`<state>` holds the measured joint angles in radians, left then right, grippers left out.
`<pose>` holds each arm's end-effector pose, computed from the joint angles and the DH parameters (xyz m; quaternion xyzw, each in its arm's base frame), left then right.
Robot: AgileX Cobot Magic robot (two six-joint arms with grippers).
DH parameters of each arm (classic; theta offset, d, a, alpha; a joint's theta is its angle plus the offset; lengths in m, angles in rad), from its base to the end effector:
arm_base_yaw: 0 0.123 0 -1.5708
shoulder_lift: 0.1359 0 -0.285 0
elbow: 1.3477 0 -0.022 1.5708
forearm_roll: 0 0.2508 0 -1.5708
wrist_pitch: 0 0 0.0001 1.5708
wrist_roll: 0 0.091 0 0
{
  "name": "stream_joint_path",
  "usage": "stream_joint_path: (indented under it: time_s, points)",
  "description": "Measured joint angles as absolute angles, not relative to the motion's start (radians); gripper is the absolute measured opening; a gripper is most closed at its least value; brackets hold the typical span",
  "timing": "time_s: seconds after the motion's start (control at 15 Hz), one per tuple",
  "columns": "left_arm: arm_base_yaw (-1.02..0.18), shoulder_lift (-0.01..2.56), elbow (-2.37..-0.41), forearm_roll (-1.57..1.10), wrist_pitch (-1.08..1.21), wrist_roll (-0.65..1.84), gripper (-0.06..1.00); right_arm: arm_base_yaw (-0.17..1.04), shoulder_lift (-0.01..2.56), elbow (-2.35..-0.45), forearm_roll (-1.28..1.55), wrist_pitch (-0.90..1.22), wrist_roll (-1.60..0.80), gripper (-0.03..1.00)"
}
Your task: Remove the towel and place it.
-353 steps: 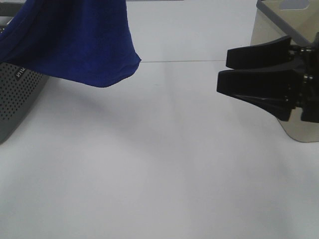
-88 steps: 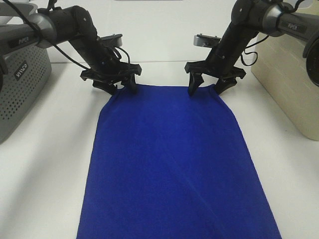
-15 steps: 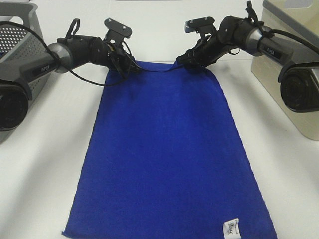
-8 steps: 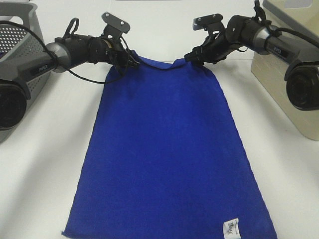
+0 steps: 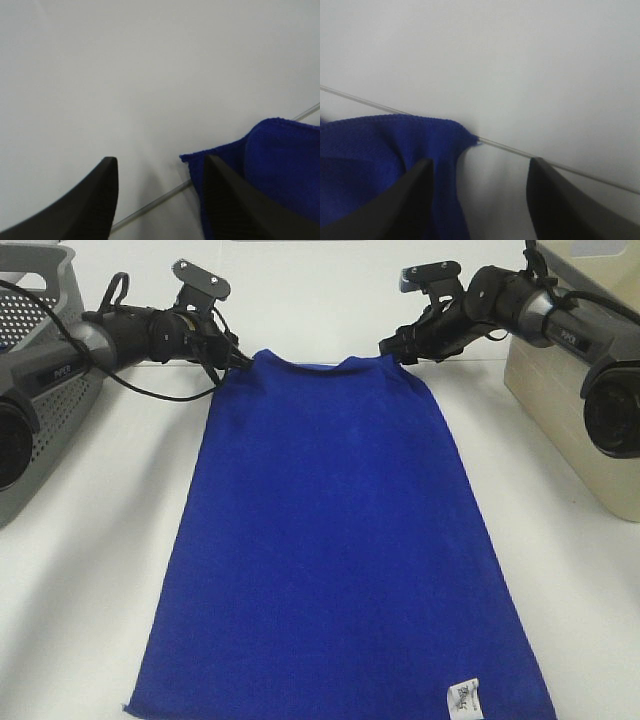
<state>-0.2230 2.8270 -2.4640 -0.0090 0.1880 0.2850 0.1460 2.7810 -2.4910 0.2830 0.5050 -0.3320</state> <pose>0.5940 -0.1349 0.0857 0.2105 0.8242 0.0133 0.5255 0.5892 0.0991 0.1000 -0.1317 0.8935 0.0747 0.4228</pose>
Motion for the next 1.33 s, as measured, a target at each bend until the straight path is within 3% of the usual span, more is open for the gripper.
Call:
stream_joint_path:
  time_s: [0.27, 0.4, 0.67, 0.87, 1.2, 1.33]
  points:
    - [-0.223, 2.749, -2.464, -0.01, 0.318, 0.243, 0.51, 0.146, 2.691, -2.491, 0.305, 0.635, -0.332, 0.56]
    - [-0.223, 2.652, -2.464, -0.01, 0.562, 0.2, 0.53, 0.146, 2.607, -2.491, 0.319, 0.769, -0.306, 0.62]
    - [-0.223, 2.455, -2.464, -0.011, 1.017, 0.115, 0.77, 0.147, 2.408, -2.491, 0.328, 1.094, -0.232, 0.79]
    - [-0.205, 2.315, -2.464, 0.0, 1.153, 0.105, 0.79, 0.147, 2.226, -2.491, 0.241, 1.209, -0.17, 0.8]
    - [0.067, 2.217, -2.464, -0.035, 1.211, 0.043, 0.79, -0.004, 2.087, -2.479, 0.146, 1.216, -0.095, 0.8]
    - [0.128, 2.202, -2.462, -0.054, 1.213, 0.04, 0.79, -0.056, 2.029, -2.381, 0.144, 1.217, -0.096, 0.8]
